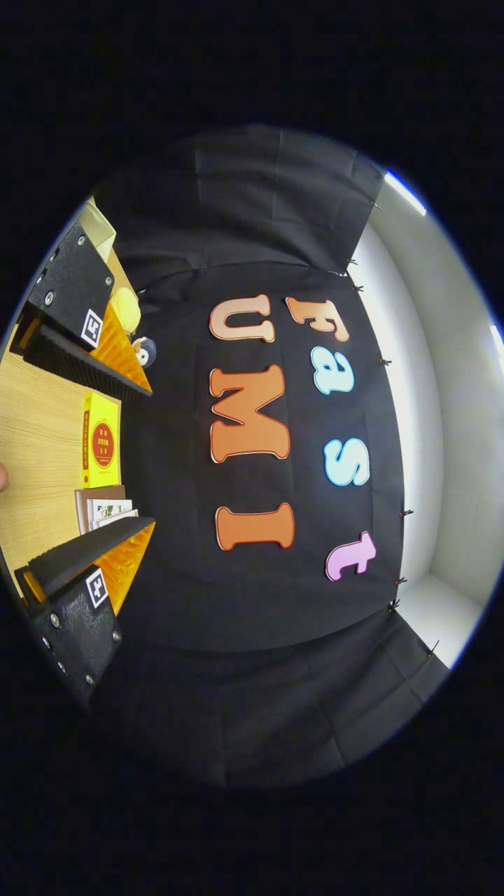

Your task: Open the storage box then place both shoes into the box .Put the left shoe in first, then the right shoe, with the right side of both shoes facing outward in a uniform manner.

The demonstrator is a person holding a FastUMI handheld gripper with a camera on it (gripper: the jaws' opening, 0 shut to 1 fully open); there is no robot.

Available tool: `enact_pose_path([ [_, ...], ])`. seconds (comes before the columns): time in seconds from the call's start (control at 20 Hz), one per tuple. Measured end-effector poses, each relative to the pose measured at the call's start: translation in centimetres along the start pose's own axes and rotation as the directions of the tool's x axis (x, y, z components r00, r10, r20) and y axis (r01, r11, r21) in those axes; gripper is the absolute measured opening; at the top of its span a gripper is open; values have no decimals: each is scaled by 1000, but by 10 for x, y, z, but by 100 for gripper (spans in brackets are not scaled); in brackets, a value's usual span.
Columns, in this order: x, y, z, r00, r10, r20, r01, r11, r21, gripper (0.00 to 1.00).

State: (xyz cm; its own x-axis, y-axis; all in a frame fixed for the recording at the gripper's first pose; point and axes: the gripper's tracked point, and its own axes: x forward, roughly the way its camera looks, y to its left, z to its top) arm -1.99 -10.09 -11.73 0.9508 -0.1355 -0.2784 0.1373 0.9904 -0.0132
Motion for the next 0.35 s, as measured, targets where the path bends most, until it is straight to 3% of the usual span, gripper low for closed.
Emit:
enact_pose_path([
  [0.35, -3, -5, 6, 1000, -12, -3, 12, 1000, -16, 98],
])
